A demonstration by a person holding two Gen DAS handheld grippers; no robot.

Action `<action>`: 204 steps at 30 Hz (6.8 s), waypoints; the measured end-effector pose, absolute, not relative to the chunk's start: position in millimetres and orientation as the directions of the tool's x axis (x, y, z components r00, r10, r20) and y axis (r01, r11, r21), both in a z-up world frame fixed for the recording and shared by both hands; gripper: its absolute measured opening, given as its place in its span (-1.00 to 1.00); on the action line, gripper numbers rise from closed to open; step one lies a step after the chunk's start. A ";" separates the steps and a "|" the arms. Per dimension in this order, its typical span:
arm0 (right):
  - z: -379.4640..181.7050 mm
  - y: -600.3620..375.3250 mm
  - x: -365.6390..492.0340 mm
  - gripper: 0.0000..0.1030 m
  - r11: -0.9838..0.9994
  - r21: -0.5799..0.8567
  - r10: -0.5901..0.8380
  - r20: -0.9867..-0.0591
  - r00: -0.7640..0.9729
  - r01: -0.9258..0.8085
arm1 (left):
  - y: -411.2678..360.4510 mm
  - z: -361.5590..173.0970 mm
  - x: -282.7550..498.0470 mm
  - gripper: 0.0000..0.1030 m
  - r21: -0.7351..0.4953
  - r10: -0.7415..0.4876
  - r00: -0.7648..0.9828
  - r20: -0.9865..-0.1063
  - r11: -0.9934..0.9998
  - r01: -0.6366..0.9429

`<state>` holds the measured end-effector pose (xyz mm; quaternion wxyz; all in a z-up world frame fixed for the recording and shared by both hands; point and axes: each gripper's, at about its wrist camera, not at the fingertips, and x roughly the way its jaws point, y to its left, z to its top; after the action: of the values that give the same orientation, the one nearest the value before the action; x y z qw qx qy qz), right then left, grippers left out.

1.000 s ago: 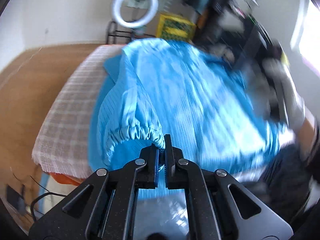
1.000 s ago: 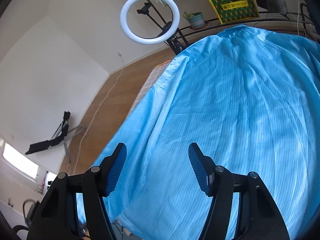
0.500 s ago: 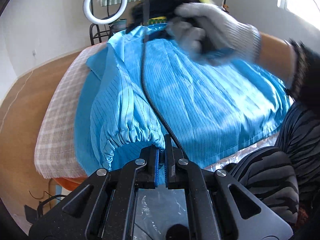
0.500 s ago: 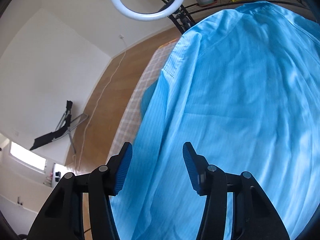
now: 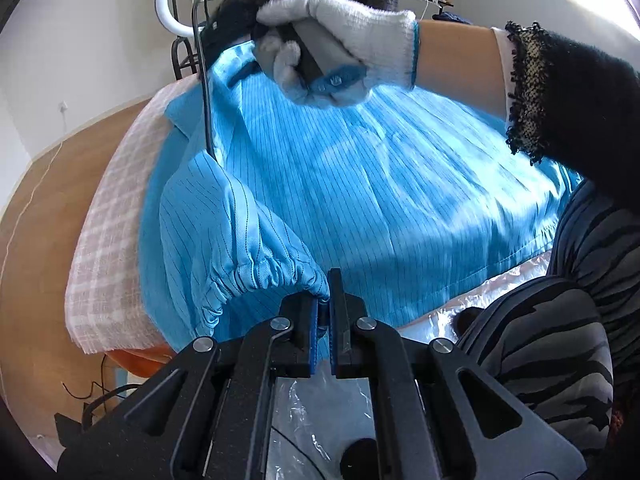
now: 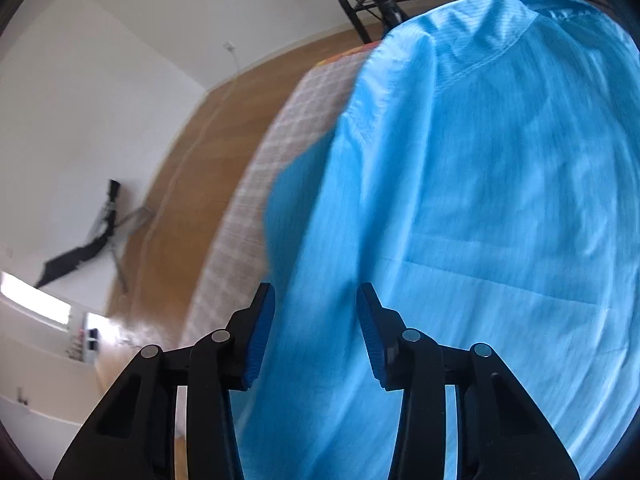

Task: Fold large clothes

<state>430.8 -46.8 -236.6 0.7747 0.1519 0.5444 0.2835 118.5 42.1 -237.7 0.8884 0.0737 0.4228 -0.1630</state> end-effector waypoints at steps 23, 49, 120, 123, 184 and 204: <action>-214.9 -142.3 421.9 -1.00 0.831 0.519 0.555 -0.755 0.349 -0.199 | 45.8 -236.1 89.4 -0.97 0.085 -0.172 0.626 -0.761 0.929 0.359; -246.8 -40.1 450.6 -0.98 0.905 0.246 0.361 -0.877 0.317 -0.347 | 41.4 -247.6 77.4 -0.97 0.131 -0.153 0.624 -0.766 0.914 0.384; -206.9 13.2 412.7 -1.00 0.811 0.457 0.568 -0.763 0.308 -0.365 | 161.1 -299.6 94.1 0.06 -0.479 -0.376 0.659 -0.652 0.877 0.027; -207.8 16.7 414.9 -1.00 0.798 0.483 0.589 -0.753 0.293 -0.361 | 152.0 -305.1 98.7 -0.73 -0.502 -0.406 0.645 -0.647 0.864 0.040; -139.3 -117.0 354.9 -0.07 0.838 0.294 0.504 -0.740 0.445 -0.459 | 254.8 -311.0 97.1 0.31 -0.707 -0.444 0.728 -0.522 0.702 -0.079; -252.1 -35.8 243.1 -0.09 0.740 0.162 0.302 -0.947 0.107 -0.653 | 229.9 -372.4 124.4 0.36 -0.850 -0.574 0.731 -0.369 0.527 -0.015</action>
<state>243.1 -35.8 -252.1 0.7287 -0.1509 0.5823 0.3275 124.4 229.9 -372.4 0.8117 -0.4549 0.3236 -0.1720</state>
